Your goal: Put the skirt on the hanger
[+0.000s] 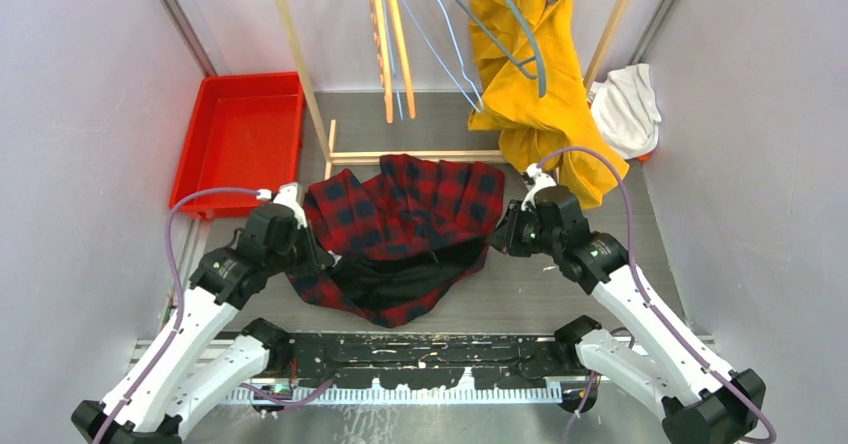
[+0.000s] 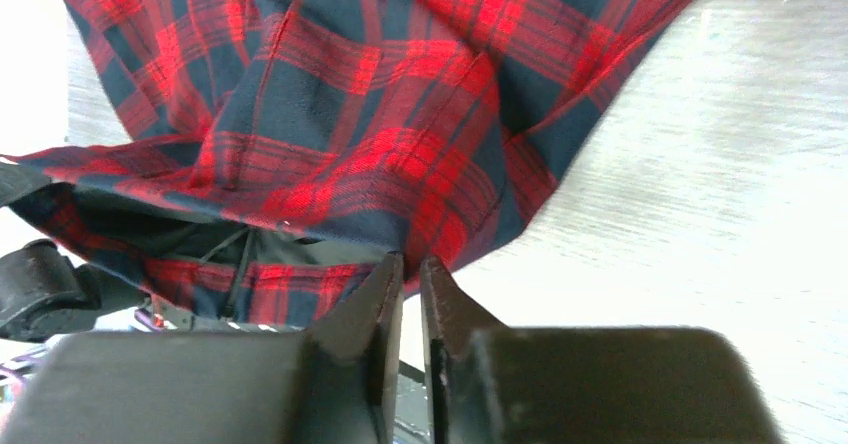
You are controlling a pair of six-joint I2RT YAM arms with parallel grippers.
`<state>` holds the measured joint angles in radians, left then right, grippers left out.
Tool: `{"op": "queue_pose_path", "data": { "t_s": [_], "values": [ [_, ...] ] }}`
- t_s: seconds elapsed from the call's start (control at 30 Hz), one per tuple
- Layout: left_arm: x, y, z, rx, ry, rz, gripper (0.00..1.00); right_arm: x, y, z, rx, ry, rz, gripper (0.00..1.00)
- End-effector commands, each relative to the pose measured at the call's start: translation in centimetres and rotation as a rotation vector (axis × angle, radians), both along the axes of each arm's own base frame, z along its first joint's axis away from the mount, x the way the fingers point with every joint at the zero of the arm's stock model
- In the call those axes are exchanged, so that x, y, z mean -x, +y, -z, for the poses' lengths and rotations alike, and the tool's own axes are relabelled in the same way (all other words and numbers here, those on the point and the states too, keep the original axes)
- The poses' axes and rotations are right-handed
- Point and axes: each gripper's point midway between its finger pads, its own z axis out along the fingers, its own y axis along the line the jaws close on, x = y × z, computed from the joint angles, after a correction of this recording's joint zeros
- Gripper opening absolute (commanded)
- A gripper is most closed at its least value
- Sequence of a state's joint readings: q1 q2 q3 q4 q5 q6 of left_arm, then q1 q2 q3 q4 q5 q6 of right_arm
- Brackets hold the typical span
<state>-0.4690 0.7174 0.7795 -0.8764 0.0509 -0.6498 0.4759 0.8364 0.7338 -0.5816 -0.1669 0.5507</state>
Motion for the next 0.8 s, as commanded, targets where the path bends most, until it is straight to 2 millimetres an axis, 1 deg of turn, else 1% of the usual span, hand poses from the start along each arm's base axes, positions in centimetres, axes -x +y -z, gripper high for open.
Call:
{"op": "queue_pose_path", "data": {
  "t_s": [0.0,0.07,0.1,0.2,0.3,0.37,0.47,0.53,0.6,0.67,0.73,0.77],
  "values": [
    [-1.6,-0.4,-2.2,0.063,-0.103,-0.038,0.0,-1.7,-1.2,-3.7,0.02,-0.11,0.063,0.23],
    [-1.8,-0.5,-2.3,0.061,-0.106,-0.035,0.0,-1.7,-1.3,-4.8,0.028,-0.12,0.053,0.33],
    [-1.8,-0.5,-2.4,0.062,-0.107,-0.034,0.0,-1.8,-1.2,-6.3,0.023,-0.141,0.049,0.36],
    [-2.1,-0.8,-2.6,0.071,-0.111,-0.025,0.0,-1.5,-1.3,-9.7,0.016,-0.193,0.026,0.4],
    [-2.4,-1.1,-2.8,0.078,-0.117,-0.017,0.0,-1.2,-1.7,-13.6,0.018,-0.255,0.016,0.41],
    [-2.6,-1.3,-2.9,0.08,-0.12,-0.014,0.0,-1.2,-1.8,-16.9,0.005,-0.313,0.01,0.42],
    [-2.8,-1.5,-3.0,0.084,-0.123,-0.008,0.0,-1.6,-2.5,-22.0,0.018,-0.401,0.032,0.45],
    [-3.0,-1.7,-2.9,0.087,-0.12,-0.003,0.0,-2.3,-3.3,-25.4,0.036,-0.473,0.075,0.47],
    [-3.0,-1.8,-2.9,0.09,-0.118,0.002,0.0,-3.2,-3.8,-28.1,0.05,-0.521,0.109,0.49],
    [-3.1,-1.9,-3.1,0.091,-0.122,0.001,0.0,-4.6,-3.6,-30.3,0.053,-0.557,0.129,0.5],
    [-3.1,-1.8,-3.2,0.088,-0.127,0.001,0.0,-6.0,-3.1,-32.4,0.041,-0.603,0.143,0.53],
    [-3.2,-1.8,-3.3,0.087,-0.129,0.001,0.0,-7.1,-2.7,-33.1,0.034,-0.618,0.149,0.54]
  ]
}}
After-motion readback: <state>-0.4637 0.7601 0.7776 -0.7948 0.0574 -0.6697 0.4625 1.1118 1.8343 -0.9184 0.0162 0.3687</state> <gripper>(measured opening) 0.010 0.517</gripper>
